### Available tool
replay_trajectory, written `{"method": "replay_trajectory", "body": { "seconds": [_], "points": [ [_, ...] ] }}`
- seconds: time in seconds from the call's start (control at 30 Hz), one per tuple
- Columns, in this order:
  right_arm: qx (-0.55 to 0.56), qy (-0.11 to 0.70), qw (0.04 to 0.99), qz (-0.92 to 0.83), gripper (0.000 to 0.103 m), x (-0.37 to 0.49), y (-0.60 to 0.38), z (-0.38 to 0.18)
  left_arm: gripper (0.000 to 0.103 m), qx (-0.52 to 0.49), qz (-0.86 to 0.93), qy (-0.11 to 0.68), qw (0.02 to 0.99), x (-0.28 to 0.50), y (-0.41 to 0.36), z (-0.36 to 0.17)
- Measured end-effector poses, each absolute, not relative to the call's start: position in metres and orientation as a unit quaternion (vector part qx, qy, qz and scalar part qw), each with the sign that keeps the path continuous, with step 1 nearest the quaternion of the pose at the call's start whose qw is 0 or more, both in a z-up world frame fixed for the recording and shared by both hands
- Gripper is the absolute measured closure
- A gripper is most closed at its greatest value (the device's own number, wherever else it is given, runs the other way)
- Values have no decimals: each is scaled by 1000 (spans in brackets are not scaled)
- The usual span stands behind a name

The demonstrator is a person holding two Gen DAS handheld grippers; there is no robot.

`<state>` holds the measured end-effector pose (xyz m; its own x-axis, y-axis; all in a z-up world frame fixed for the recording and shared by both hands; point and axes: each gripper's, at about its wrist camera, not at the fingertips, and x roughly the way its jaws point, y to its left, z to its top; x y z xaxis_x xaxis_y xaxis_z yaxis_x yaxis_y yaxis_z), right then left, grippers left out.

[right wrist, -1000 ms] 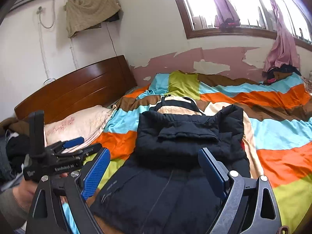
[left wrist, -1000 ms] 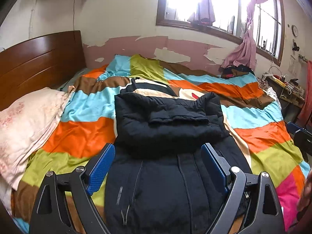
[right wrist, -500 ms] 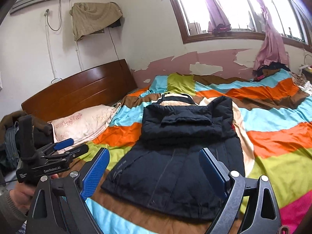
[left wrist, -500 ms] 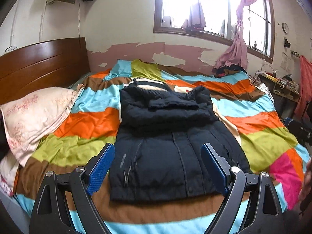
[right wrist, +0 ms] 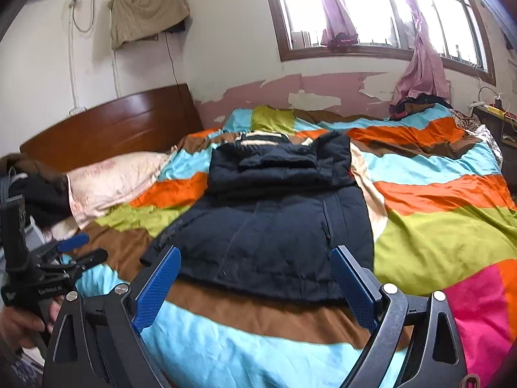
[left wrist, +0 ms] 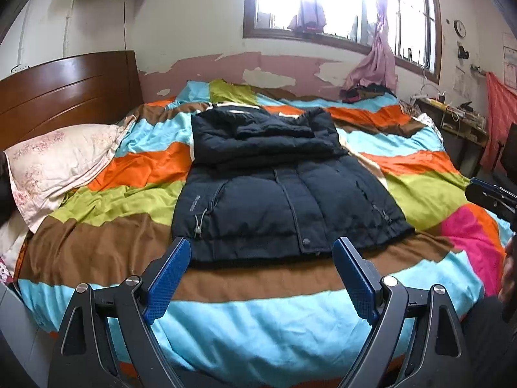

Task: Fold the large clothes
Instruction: 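Lift both grippers up and away from the folded jacket, then move both grippers down to the jacket hem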

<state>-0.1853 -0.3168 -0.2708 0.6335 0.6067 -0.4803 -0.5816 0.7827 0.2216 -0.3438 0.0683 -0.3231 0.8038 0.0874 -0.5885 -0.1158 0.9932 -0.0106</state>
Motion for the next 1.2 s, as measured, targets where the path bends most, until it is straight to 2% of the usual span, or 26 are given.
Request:
{"method": "replay_trajectory", "body": {
  "seconds": [0.23, 0.43, 0.5, 0.63, 0.83, 0.93, 1.03, 1.2],
  "points": [
    [13, 299, 906, 299, 9, -194, -338, -294, 17, 12, 53, 317, 947, -345, 72, -343],
    [20, 322, 902, 288, 9, -194, -349, -309, 17, 132, 14, 334, 933, -318, 83, -381],
    [22, 326, 901, 286, 9, -194, -352, -309, 17, 124, -19, 353, 927, -307, 94, -389],
    [15, 330, 901, 283, 9, -193, -351, -307, 17, 188, -43, 360, 913, -280, 106, -403],
    [8, 341, 898, 279, 9, -183, -339, -310, 17, 157, -45, 419, 893, -243, 125, -450],
    [0, 346, 895, 281, 9, -176, -330, -316, 17, 201, -23, 409, 890, -238, 117, -459],
    [-13, 354, 892, 282, 9, -166, -319, -325, 17, 146, -40, 433, 889, -233, 119, -461],
    [12, 374, 882, 287, 9, -151, -312, -333, 17, 191, -24, 438, 878, -239, 112, -481]
  ]
}}
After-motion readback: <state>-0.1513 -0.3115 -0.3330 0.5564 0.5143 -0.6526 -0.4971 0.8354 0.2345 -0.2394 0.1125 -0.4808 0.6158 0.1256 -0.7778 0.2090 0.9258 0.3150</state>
